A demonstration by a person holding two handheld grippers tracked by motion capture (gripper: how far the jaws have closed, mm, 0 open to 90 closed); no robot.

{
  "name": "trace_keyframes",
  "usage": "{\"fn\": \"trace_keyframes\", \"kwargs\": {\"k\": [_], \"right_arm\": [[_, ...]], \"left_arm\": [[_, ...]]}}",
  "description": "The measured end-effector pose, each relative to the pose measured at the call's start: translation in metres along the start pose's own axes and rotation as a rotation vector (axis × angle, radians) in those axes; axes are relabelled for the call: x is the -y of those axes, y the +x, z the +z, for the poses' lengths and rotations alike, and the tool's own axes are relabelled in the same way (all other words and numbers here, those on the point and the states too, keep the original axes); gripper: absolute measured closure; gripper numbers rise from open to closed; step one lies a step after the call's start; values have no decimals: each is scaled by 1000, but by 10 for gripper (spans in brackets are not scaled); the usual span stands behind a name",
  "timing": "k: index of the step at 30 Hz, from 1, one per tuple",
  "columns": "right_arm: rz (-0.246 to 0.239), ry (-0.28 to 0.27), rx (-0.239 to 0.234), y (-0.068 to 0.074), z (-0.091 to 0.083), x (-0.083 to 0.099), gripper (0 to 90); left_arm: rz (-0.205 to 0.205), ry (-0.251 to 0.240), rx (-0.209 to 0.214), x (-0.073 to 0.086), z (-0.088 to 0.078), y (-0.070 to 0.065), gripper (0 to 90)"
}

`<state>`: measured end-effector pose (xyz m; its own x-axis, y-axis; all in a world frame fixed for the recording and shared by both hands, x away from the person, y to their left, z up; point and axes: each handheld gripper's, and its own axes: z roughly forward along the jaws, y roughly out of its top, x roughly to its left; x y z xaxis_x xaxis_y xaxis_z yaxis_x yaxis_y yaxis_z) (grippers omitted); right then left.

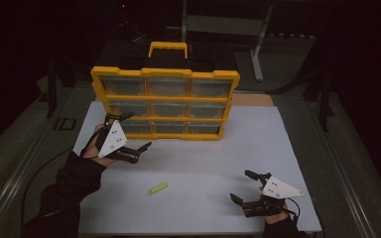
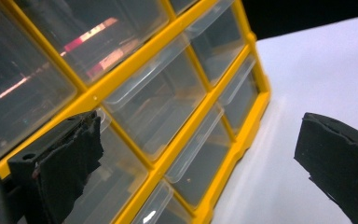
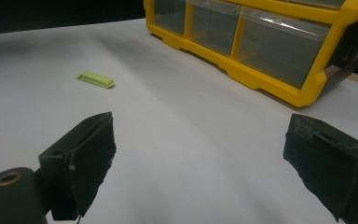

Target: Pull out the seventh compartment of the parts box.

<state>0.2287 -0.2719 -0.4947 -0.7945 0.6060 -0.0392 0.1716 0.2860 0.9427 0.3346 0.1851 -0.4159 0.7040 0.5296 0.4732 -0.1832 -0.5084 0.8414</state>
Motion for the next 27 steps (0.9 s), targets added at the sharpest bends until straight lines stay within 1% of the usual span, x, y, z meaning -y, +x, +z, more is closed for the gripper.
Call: {"fn": "trace_keyframes", "kwargs": {"k": [2, 3, 4, 5, 7, 8, 10, 11, 12, 13, 17, 20, 21, 23, 24, 25, 27], "right_arm": [[0, 0, -1, 0, 0, 0, 89], [2, 0, -2, 0, 0, 0, 89], [2, -1, -1, 0, 0, 0, 90], [3, -1, -1, 0, 0, 0, 90], [5, -4, -2, 0, -1, 0, 90], [5, -5, -3, 0, -1, 0, 90], [6, -6, -4, -1, -1, 0, 90], [7, -5, -4, -1, -1, 1, 90], [8, -4, -5, -1, -1, 1, 90], [8, -4, -6, -1, 0, 1, 90], [8, -4, -6, -1, 0, 1, 90], [14, -2, -7, -1, 0, 1, 90], [13, -2, -7, 0, 0, 1, 90], [14, -2, -8, -1, 0, 1, 90], [12, -3, -9, -1, 0, 1, 89], [14, -3, -9, -1, 0, 1, 90], [15, -3, -10, -1, 0, 1, 90]], "left_arm": [[19, 15, -10, 4, 6, 0, 3], [33, 24, 1, 6, 9, 0, 13], [45, 35, -7, 8, 11, -1, 16], [54, 44, 5, 10, 14, -1, 18], [62, 49, 5, 13, 18, 0, 26], [67, 52, 19, 15, 19, 0, 38], [103, 63, -4, 18, 21, -1, 57], [115, 59, -1, 20, 22, -1, 91], [129, 62, -15, 21, 23, -2, 110], [135, 64, -11, 23, 24, -2, 142], [175, 85, -23, 28, 29, -2, 192], [200, 101, -21, 32, 33, -2, 258], [207, 109, -15, 33, 35, -2, 282], [220, 117, -28, 35, 38, -2, 346], [225, 119, -26, 36, 39, -1, 367], [234, 119, -33, 37, 40, -1, 397], [255, 125, -31, 38, 43, -1, 441]]}}
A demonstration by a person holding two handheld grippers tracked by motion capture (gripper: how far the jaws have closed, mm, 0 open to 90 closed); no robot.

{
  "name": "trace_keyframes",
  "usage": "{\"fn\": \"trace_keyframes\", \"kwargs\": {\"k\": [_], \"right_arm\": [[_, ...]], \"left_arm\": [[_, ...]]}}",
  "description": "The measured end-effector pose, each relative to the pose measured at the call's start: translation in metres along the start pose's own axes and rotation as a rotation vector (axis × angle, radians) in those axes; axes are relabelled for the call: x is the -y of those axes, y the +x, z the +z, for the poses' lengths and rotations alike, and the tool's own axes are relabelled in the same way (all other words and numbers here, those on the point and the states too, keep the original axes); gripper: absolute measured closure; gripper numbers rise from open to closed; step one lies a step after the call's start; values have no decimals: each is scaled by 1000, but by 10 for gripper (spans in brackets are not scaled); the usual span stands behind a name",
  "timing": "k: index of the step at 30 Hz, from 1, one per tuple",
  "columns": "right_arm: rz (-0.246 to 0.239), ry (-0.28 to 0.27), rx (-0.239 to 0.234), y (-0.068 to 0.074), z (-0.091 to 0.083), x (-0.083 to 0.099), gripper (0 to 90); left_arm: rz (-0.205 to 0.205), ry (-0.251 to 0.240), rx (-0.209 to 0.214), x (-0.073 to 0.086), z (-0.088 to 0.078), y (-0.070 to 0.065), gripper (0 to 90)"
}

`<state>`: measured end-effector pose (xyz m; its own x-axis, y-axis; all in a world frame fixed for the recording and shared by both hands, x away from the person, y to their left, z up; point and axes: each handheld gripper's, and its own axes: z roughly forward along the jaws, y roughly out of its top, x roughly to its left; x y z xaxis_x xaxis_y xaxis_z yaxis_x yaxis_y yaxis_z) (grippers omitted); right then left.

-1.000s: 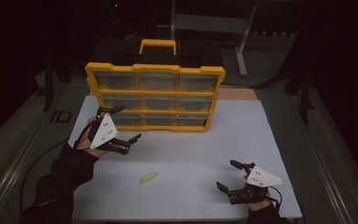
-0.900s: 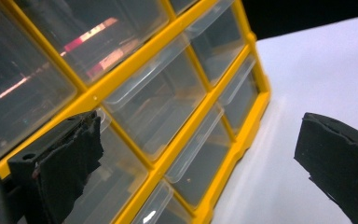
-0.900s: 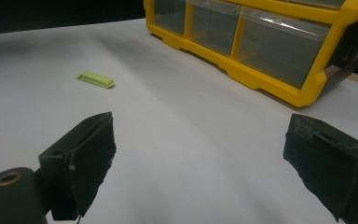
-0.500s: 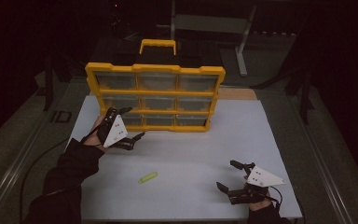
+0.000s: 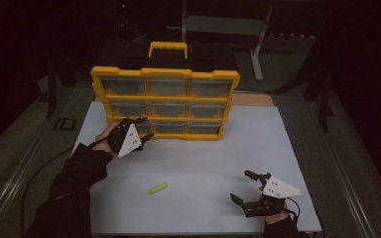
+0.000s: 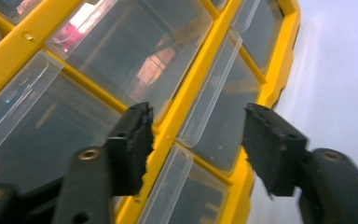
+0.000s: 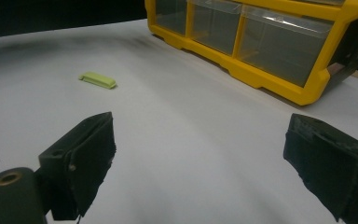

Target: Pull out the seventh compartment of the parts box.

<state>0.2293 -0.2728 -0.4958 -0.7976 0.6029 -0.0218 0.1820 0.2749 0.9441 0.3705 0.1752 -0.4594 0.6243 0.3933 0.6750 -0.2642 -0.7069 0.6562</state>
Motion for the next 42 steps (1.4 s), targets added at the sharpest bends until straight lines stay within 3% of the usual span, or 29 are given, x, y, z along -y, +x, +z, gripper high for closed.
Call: {"fn": "trace_keyframes", "kwargs": {"k": [9, 13, 14, 21, 30, 36, 37, 42], "right_arm": [[3, -2, -2, 0, 0, 0, 90], [6, -3, -2, -1, 0, 1, 90], [6, -1, -2, -1, 0, 1, 90], [7, -1, 0, -1, 0, 1, 90], [8, -1, 0, -1, -1, 1, 90], [7, 0, -3, -1, 0, 1, 90], [4, 1, -2, 0, 0, 0, 90], [5, 3, -1, 0, 0, 0, 90]], "left_arm": [[99, 61, 10, 5, 12, 1, 523], [106, 65, 25, 6, 17, 1, 581], [121, 78, 17, 7, 18, 1, 581], [117, 94, 34, 9, 23, 5, 591], [169, 117, 35, 11, 24, 3, 598], [242, 149, 26, 8, 24, 3, 632], [268, 158, 18, 8, 24, 2, 632], [244, 181, 11, 4, 25, 0, 631]]}}
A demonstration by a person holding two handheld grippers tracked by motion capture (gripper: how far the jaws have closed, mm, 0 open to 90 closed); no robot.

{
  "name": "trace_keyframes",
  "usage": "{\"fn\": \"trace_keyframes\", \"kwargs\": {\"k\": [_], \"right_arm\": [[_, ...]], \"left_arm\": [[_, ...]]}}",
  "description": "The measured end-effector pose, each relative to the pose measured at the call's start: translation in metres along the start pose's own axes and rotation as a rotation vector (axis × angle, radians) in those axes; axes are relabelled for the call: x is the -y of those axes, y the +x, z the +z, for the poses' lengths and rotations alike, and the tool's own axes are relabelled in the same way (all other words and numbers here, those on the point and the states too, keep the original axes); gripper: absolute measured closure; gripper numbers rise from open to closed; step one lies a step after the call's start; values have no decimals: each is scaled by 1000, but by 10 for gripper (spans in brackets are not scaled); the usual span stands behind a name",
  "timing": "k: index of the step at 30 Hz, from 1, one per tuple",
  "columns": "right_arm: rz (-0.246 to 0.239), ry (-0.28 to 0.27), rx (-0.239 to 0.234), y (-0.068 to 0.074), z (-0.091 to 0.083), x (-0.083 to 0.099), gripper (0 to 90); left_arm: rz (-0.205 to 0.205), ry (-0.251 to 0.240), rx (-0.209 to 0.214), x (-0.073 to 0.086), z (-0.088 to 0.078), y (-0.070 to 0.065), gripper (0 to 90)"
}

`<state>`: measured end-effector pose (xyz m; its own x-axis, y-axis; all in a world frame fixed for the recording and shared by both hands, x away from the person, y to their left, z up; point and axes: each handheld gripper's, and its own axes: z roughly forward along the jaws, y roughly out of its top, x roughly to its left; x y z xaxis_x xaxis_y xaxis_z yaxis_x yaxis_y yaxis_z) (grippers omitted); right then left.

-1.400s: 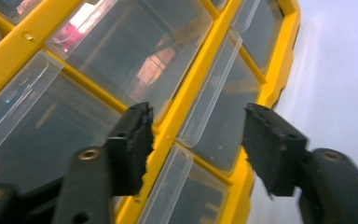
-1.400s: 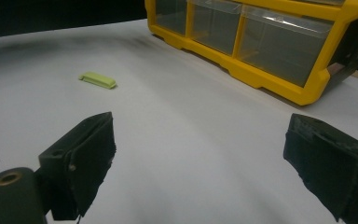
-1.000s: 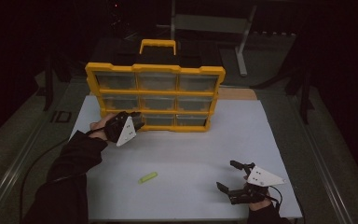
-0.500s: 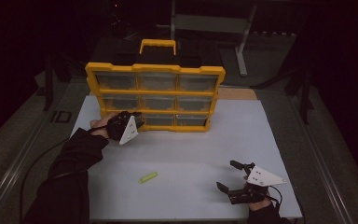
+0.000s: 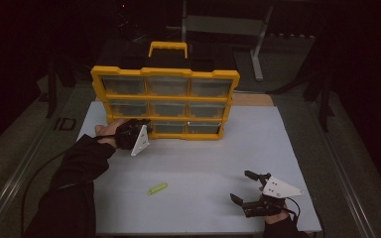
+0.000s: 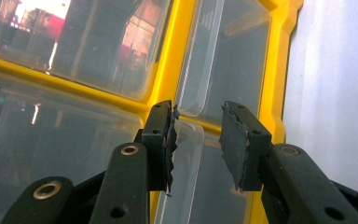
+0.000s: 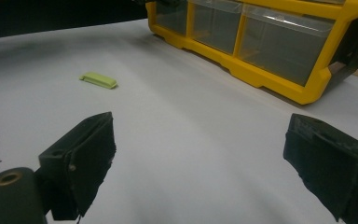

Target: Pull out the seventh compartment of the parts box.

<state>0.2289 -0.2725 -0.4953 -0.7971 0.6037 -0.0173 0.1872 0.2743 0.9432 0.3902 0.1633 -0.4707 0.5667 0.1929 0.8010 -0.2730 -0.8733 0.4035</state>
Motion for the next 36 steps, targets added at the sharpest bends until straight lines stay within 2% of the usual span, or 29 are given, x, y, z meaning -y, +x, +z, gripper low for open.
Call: {"fn": "trace_keyframes", "kwargs": {"k": [5, 8, 9, 10, 11, 12, 14, 15, 18, 20, 21, 23, 25, 27, 29, 30, 31, 33, 36], "right_arm": [[-5, 0, -1, 1, -1, 0, 90], [-1, -1, -1, 0, -2, 0, 90], [1, -2, -2, 0, -2, 0, 90], [1, -2, -2, 0, -2, 0, 90], [2, -2, -4, 0, -2, 0, 90], [2, -1, -4, 0, -2, 0, 90], [-2, 0, -5, 1, -1, 0, 90], [-4, 2, -7, 2, -1, -1, 90], [-9, 2, -6, 2, -1, -1, 90], [-6, 2, -6, 2, -1, -1, 90], [1, 5, -6, 1, 0, 0, 90], [-2, 4, -7, 1, -1, 0, 90], [-3, 1, -4, 1, -1, -1, 90], [-2, 3, -4, 1, -1, -1, 90], [-2, 6, -4, 1, -1, -1, 90], [-3, 5, -3, 2, -1, -1, 90], [-4, 5, -2, 1, -1, -1, 90], [-4, 3, -2, 1, -1, -1, 90], [1, 0, -1, 0, -2, -1, 90]], "left_arm": [[57, 21, 4, -1, -1, 1, 637], [54, 23, 8, -1, -1, 3, 652], [39, 29, 7, -2, -1, 3, 654], [39, 29, 7, -2, -1, 3, 674], [57, 43, -2, -4, 0, 2, 674], [43, 50, 5, -5, 1, 3, 679], [66, 58, -7, -6, 3, 0, 702], [55, 52, -2, -5, 3, 1, 702], [104, 61, -25, -6, 3, -2, 706], [104, 61, -25, -6, 3, -2, 704], [130, 63, -40, -6, 4, -7, 658], [135, 59, -53, -5, 4, -9, 659], [154, 59, -76, -5, 4, -9, 729], [163, 60, -82, -4, 4, -9, 741], [158, 59, -79, -4, 4, -8, 746], [148, 60, -58, -5, 4, -5, 747], [148, 60, -58, -5, 4, -5, 748], [136, 69, -16, -7, 3, 0, 749], [139, 74, -2, -8, 2, 3, 749]]}}
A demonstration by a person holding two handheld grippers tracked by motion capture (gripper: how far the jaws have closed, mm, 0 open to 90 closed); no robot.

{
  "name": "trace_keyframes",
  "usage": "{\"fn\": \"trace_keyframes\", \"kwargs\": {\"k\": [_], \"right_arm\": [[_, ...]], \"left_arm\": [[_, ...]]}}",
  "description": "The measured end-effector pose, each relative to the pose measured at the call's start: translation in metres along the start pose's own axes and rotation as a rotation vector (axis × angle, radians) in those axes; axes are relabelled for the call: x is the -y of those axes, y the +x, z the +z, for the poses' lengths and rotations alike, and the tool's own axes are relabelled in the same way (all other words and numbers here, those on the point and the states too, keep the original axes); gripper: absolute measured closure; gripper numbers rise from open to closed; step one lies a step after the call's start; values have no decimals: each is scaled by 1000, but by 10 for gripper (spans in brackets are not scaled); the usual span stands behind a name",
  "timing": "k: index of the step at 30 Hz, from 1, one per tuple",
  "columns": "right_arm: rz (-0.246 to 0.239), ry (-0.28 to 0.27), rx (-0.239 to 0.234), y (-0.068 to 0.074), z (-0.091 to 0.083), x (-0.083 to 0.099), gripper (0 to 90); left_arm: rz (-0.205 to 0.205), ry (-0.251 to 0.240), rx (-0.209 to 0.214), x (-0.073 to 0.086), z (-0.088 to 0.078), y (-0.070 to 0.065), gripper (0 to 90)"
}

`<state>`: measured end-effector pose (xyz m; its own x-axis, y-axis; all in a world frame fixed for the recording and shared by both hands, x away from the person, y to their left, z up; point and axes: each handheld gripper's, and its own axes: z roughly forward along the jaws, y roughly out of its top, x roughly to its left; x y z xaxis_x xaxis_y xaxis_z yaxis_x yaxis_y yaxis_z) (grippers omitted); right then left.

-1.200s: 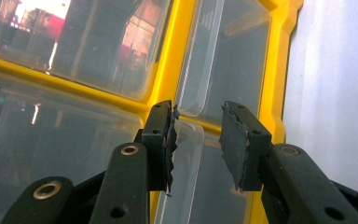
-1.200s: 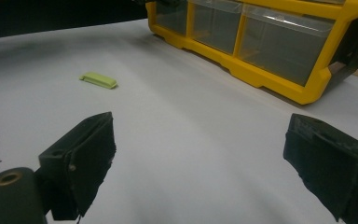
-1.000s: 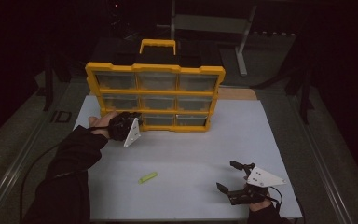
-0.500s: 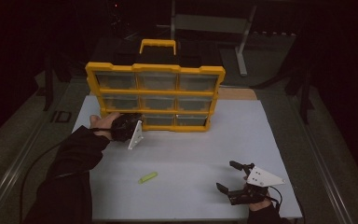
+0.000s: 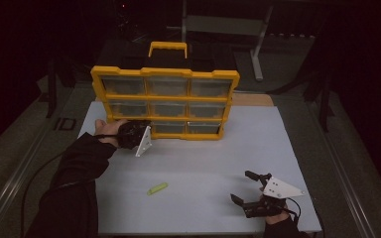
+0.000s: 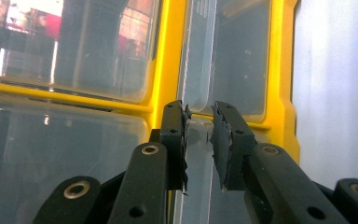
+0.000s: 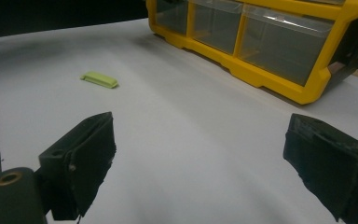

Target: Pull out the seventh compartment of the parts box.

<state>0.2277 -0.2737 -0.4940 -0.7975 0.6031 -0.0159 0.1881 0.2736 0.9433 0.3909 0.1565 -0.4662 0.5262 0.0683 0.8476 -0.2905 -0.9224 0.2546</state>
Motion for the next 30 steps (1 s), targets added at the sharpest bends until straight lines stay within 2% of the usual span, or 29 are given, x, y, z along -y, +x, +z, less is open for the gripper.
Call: {"fn": "trace_keyframes", "kwargs": {"k": [5, 12, 14, 21, 30], "right_arm": [[3, -2, 0, -1, -1, 1, 90], [0, -2, 2, 0, -1, 0, 90], [0, -4, 3, -1, -1, 0, 90], [0, -4, 3, 0, 0, 0, 90], [-3, -6, 7, 0, 0, -1, 90]], "left_arm": [[11, 8, 8, 0, -2, 1, 751], [-25, 7, 10, -2, -2, 0, 750], [-35, -11, 22, -2, -8, -2, 749], [-36, -15, 47, -5, -21, -7, 747], [-52, -24, 52, -11, -35, -16, 747]]}}
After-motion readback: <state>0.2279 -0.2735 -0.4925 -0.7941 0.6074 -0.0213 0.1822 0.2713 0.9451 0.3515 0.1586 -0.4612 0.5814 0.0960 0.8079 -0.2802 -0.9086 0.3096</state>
